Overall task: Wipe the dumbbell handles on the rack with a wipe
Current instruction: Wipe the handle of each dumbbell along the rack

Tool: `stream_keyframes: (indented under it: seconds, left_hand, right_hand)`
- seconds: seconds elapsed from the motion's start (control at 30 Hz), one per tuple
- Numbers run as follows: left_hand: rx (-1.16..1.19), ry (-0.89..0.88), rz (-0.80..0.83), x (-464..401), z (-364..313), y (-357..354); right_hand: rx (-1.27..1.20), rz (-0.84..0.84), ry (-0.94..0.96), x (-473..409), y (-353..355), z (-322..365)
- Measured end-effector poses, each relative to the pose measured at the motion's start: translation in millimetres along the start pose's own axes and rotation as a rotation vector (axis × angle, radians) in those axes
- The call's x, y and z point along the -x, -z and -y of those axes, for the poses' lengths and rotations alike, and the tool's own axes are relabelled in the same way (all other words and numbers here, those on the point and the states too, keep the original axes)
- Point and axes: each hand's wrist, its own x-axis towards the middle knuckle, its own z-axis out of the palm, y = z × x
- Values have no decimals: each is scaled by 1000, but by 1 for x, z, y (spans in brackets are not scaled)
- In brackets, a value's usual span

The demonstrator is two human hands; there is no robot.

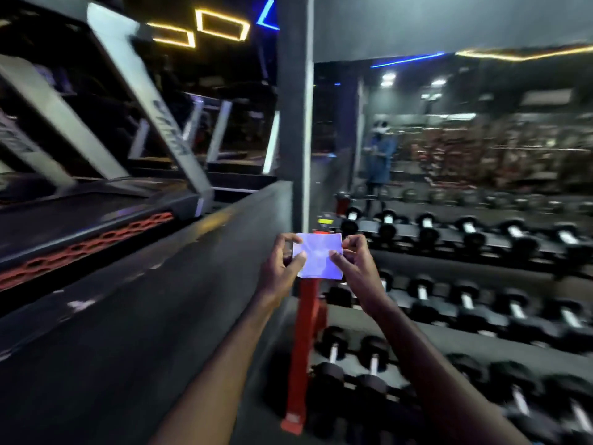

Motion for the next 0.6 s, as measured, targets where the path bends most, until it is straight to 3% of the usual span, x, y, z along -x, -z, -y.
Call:
stream_keyframes:
  seconds: [0.1, 0.37, 0.6]
  left_hand:
    - [-14, -54, 238, -4, -18, -138]
    - [203, -16, 536, 22, -97, -459]
    - [250, -26, 844, 53, -144, -677]
  right_hand:
    - [135, -51, -13, 16, 139, -3]
    - [327, -295, -104, 100, 459, 10]
    - [579, -515, -180, 174, 663, 16]
